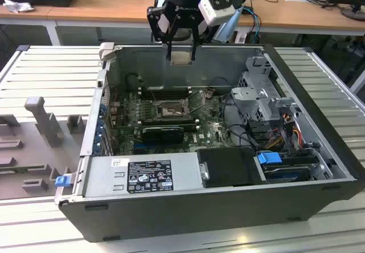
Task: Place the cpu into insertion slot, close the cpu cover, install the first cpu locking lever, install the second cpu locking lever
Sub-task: 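Place the cpu into insertion slot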
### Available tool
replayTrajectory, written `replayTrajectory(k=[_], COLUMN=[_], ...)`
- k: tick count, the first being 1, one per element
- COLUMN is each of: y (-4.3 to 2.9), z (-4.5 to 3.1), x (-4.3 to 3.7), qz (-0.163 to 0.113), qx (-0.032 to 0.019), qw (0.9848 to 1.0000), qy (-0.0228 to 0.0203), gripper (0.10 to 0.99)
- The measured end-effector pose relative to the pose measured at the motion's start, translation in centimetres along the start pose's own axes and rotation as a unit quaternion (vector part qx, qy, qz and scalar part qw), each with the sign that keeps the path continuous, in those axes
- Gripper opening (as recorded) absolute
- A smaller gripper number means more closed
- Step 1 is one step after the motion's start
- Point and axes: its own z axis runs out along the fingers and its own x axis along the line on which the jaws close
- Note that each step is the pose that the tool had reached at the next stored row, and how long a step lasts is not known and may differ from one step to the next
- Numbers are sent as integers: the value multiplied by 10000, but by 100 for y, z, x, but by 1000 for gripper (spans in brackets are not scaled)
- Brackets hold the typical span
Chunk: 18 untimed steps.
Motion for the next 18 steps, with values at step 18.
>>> replayTrajectory(k=[18], y=[-1], z=[12], x=[-1], qz=[142], qx=[-2], qw=[9999], qy=[-9], gripper=[529])
